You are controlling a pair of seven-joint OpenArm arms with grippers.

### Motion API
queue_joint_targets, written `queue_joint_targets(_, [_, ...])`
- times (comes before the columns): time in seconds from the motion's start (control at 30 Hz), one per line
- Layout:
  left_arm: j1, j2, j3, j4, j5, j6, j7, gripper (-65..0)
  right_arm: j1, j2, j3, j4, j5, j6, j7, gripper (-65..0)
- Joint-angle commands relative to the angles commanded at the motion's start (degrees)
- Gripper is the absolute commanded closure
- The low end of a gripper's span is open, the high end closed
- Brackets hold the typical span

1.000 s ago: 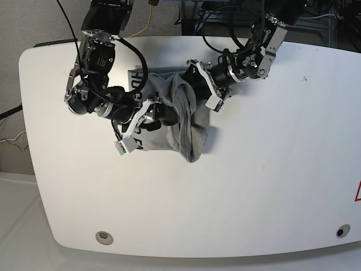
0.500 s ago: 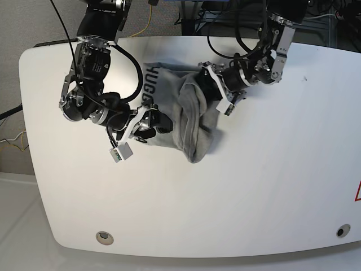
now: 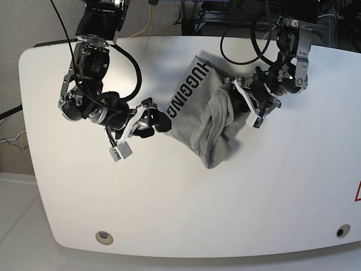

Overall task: Fold the T-shirt properly
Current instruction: 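Release the folded end with the right gripper and lift the left gripper away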

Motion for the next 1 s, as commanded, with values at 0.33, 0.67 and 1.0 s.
queue_joint_targets(0.33, [0.0,1.23,0.09,0.44,-0.09,0.18,0.18,-31.4,0.0,0.26,0.0,0.0,0.0,0.0,0.0,-34.9])
queue_joint_targets(0.67, [0.0,1.05,-0.09,4.4,0.09,0.62,0.18,-31.4,0.0,0.97,0.0,0.0,0.0,0.0,0.0,-34.9])
queue_joint_targets(1.0, [-2.37,-0.53,-0.7,7.12,0.09,4.92,3.08,-31.4,0.09,0.97,0.0,0.0,0.0,0.0,0.0,-34.9])
